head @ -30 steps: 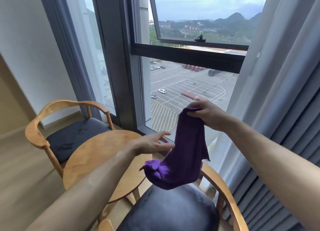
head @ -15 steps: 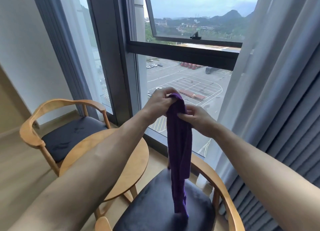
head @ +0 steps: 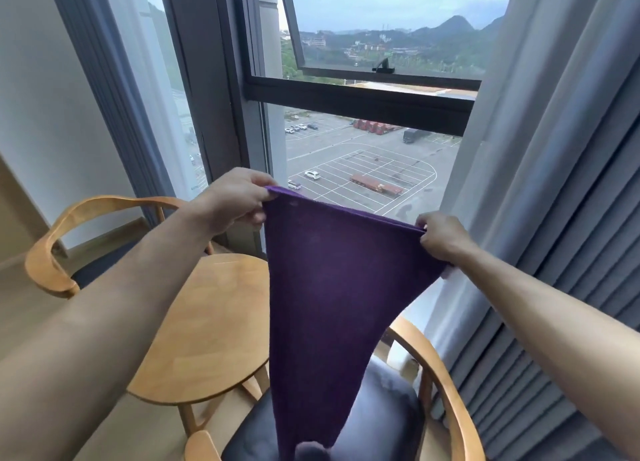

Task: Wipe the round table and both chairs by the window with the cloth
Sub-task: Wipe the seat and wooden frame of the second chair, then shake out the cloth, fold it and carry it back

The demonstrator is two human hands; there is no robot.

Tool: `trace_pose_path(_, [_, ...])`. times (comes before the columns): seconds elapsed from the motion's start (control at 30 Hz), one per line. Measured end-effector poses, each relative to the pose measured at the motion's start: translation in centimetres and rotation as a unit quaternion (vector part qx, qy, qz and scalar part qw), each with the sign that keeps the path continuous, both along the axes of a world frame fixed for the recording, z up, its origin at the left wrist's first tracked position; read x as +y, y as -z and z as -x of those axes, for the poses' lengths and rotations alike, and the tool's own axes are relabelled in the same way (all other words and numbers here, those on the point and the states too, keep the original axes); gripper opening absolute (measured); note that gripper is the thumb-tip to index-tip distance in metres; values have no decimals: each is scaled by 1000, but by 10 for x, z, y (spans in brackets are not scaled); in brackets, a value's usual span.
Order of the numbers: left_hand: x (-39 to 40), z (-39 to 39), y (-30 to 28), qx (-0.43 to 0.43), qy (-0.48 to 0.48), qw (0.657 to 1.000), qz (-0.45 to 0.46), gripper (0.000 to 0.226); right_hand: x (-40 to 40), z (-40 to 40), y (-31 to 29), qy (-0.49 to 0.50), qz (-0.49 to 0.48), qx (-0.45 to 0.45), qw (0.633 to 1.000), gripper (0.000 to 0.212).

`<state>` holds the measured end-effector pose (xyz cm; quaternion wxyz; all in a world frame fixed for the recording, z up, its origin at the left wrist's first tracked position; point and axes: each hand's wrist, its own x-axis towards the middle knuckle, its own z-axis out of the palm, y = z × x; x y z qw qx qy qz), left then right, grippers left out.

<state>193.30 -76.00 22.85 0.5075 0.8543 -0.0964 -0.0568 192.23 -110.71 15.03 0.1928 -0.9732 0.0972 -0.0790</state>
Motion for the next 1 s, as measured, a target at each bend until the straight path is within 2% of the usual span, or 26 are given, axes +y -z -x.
trace_pose_path(0.1, [8, 0, 4, 47, -24, 997, 65, 21, -2, -5, -21, 9, 34, -11, 999, 23])
trace_pose_path(0.17, [11, -2, 5, 28, -24, 997, 73, 12, -3, -7, -35, 14, 44, -29, 999, 21])
trace_pose_path(0.2, [13, -3, 5, 6, -22, 998, 57, 10, -5, -8, -42, 15, 41, -41, 998, 20])
trace_pose_path(0.3, [16, -7, 10, -69, -25, 997, -27, 29, -8, -7, -60, 6, 36, -65, 997, 17])
trace_pose_path(0.33, [16, -8, 13, -84, -31, 995, -38, 27, -10, -6, -65, 2, 34, -65, 997, 16])
trace_pose_path(0.53, [21, -18, 33, -74, -27, 995, -56, 18, -13, 13, -69, -26, 19, -34, 999, 14])
trace_pose_path(0.67, [32, -9, 54, -20, 40, 998, -52, 20, -16, 39, -51, -46, 20, 25, 998, 12])
trace_pose_path(0.73, [40, 0, 66, 3, 75, 995, -59, 21, -16, 57, -39, -58, 2, 68, 996, 19])
trace_pose_path(0.83, [53, 22, 85, 33, 117, 987, -103, 22, -10, 88, -18, -105, 27, 133, 985, 31])
trace_pose_path(0.9, [63, 43, 100, 65, 152, 975, -145, 22, -3, 112, -3, -139, 48, 204, 968, 34])
trace_pose_path(1.0, [76, 76, 124, 142, 201, 950, -192, 23, 5, 144, 24, -179, 64, 325, 926, 28])
